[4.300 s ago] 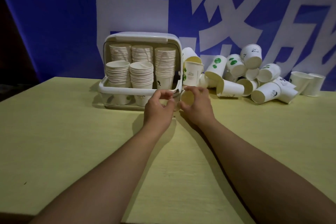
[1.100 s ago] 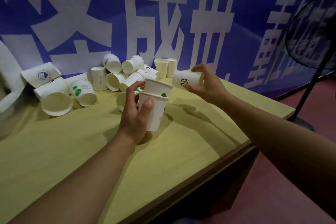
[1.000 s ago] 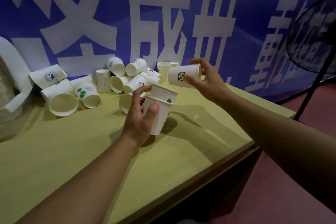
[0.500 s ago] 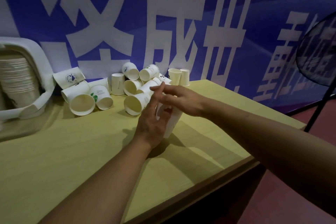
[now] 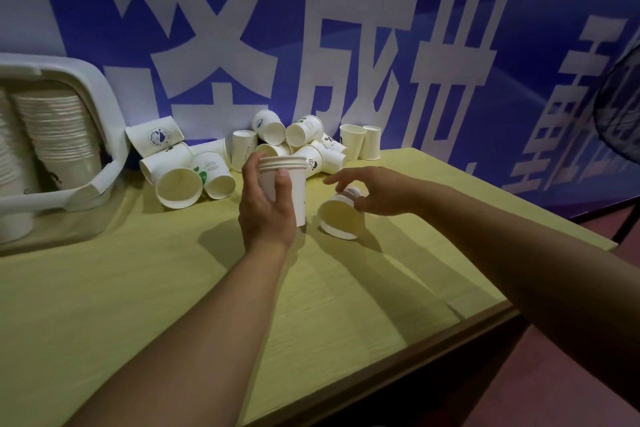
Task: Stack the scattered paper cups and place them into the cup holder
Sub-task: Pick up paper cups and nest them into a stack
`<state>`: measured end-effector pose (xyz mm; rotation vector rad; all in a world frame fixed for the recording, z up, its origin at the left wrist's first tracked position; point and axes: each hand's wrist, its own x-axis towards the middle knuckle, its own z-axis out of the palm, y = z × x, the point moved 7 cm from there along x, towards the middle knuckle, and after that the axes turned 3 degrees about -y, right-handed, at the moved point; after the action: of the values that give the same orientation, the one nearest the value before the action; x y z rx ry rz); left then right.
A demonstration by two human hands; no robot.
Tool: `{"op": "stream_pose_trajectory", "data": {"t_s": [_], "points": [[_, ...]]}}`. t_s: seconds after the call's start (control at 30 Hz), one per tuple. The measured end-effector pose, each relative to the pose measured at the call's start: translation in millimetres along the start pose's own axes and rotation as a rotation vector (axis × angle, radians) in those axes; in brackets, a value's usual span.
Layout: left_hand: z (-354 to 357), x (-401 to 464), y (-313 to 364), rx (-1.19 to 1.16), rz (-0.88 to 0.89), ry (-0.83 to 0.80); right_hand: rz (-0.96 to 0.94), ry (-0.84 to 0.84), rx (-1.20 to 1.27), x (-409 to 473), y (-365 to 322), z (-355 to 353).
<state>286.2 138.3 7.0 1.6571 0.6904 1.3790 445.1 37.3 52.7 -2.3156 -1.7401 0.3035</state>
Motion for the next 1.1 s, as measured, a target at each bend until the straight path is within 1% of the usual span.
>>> {"op": "stream_pose_trajectory", "data": {"t_s": [0.1,0.17,0.3,0.43,0.5,0.53,0.6,0.67,0.77,0.83,0.93,1.03,1.1], "points": [[0,0,-2,-0.012,-0.021,-0.009,0.055,-0.096,-0.048,-7,6,-1],[1,0,-2,-0.003,-0.027,-0.014,0.079,-0.127,-0.085,-12,8,2],[4,-2,2,-0.022,-0.027,-0.032,0.095,-0.114,-0.073,-18,13,3],[11,-9,11,-0.061,0.028,-0.14,0.113,-0.101,0.007,-20,20,9],[12,-13,16,-0.09,0.049,-0.183,0.092,-0.044,0.051,-21,23,6],[13,-14,17,-0.106,0.057,-0.194,0.078,0.018,0.089,-22,25,1],[15,-16,18,-0.124,0.059,-0.224,0.062,0.207,0.194,-27,30,-17],[20,-18,17,-0.115,0.064,-0.292,0.06,0.393,0.355,-32,36,-37],[31,-22,16,-0.085,0.087,-0.41,0.033,0.56,0.642,-37,30,-53],[36,-26,20,-0.057,0.122,-0.46,-0.001,0.606,0.745,-36,16,-54],[41,-29,23,-0.003,0.134,-0.503,-0.038,0.6,0.769,-31,-6,-38],[31,-20,19,-0.02,0.089,-0.373,-0.047,0.584,0.698,-26,-16,-11],[27,-15,16,-0.002,0.06,-0.314,-0.039,0.538,0.649,-21,-16,6]]}}
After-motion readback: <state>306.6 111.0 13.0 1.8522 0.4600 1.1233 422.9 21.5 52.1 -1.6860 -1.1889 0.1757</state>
